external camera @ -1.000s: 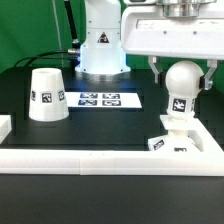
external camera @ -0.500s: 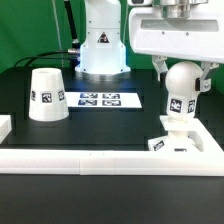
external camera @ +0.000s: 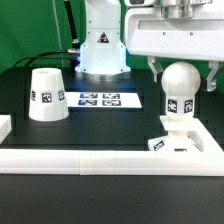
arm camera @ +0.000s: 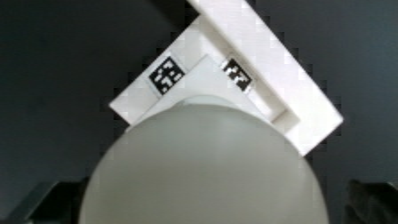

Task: Assemble lamp

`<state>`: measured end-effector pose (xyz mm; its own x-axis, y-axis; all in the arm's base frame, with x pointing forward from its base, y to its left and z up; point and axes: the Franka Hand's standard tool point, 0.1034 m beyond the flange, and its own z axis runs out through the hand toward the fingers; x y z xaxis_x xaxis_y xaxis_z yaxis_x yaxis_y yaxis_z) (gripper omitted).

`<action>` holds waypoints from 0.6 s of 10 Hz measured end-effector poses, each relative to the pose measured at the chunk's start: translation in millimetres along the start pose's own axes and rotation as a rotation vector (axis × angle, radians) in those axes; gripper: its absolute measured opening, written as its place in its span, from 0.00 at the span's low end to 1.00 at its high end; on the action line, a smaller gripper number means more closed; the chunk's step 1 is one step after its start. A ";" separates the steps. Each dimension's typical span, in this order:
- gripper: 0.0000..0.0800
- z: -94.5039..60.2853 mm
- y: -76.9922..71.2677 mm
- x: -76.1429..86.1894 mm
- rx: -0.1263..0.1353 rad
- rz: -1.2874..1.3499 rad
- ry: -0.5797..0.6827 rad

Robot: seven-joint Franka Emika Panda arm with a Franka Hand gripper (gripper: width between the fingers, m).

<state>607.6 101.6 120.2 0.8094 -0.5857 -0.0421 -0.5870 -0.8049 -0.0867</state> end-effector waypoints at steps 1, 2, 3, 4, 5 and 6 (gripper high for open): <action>0.87 0.1 -0.6 -0.6 0.000 -0.090 0.000; 0.87 0.0 -0.6 -0.4 0.001 -0.192 0.000; 0.87 -0.1 0.0 0.3 0.001 -0.285 0.001; 0.87 0.0 0.3 0.5 0.001 -0.345 0.001; 0.87 0.0 0.0 0.4 0.000 -0.458 0.001; 0.87 0.0 0.0 0.3 -0.002 -0.557 0.002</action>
Offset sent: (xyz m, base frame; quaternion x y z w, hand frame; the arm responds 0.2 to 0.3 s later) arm 0.0021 -0.0032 -0.0003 -0.0032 0.0017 -0.1967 0.9805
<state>607.9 101.5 120.2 0.9974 -0.0717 0.0117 -0.0703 -0.9931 -0.0934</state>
